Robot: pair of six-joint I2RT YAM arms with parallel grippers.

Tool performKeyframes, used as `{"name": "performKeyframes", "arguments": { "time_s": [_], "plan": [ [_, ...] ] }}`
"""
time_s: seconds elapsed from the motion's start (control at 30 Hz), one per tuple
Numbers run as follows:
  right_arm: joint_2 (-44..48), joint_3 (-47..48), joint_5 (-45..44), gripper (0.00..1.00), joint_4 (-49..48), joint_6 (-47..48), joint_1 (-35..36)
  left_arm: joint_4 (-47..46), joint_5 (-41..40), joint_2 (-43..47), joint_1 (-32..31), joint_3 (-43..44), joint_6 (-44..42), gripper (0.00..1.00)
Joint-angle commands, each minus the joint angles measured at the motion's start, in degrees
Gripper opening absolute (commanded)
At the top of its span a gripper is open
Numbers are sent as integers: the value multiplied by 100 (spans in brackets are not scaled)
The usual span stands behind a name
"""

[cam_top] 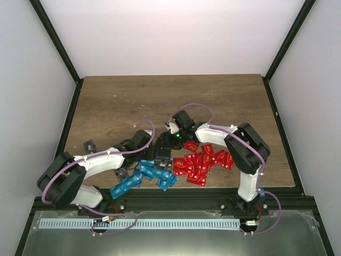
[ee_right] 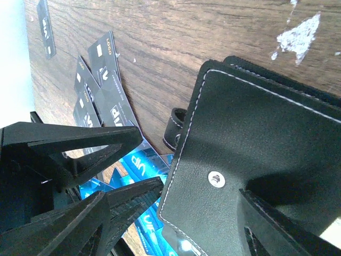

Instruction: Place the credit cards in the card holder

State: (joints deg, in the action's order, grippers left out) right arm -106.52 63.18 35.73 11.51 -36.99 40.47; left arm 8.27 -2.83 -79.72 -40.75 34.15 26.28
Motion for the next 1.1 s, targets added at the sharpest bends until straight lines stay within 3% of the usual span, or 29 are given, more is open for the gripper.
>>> {"name": "performKeyframes", "arguments": {
  "time_s": [0.0,0.8,1.07],
  "plan": [
    [-149,120,-79,66,83,141,66,-18,-68,-206,-10,49,-67,44],
    [-500,109,-489,66,446,407,93,-334,-933,-722,352,333,289,45],
    [-481,244,-268,66,241,283,93,-542,-27,316,410,-40,50,43]
  ]
}}
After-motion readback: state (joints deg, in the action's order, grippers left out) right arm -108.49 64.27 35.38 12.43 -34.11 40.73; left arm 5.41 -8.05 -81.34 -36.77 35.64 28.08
